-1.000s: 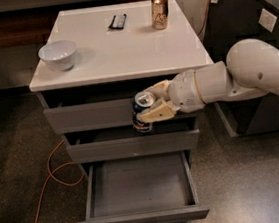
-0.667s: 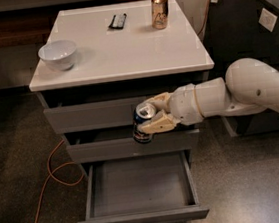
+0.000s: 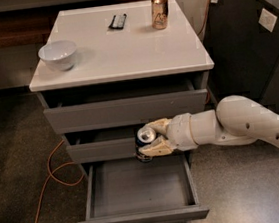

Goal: Place pepsi can into bottom drawer

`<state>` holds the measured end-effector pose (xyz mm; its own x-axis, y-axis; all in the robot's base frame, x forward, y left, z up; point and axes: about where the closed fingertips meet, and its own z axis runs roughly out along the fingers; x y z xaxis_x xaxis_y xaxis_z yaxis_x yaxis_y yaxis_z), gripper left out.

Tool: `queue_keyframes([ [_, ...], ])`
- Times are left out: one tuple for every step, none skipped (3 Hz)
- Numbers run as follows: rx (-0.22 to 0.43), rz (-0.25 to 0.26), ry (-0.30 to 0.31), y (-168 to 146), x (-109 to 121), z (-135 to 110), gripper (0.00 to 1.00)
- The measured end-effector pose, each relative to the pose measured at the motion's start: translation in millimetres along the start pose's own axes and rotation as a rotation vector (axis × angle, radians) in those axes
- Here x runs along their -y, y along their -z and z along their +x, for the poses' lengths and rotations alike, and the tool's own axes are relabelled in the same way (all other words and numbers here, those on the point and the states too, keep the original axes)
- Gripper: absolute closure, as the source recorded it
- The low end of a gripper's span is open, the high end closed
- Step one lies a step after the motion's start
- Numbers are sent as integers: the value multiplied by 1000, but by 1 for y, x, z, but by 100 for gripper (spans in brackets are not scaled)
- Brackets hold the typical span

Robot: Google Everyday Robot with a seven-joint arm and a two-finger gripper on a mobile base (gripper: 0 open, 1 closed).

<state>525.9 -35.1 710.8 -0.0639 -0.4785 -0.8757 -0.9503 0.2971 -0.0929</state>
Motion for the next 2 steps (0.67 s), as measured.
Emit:
queue_keyframes([
  [0,0,0,0,0,0,100],
  [-29,16,11,-8,1,12,100],
])
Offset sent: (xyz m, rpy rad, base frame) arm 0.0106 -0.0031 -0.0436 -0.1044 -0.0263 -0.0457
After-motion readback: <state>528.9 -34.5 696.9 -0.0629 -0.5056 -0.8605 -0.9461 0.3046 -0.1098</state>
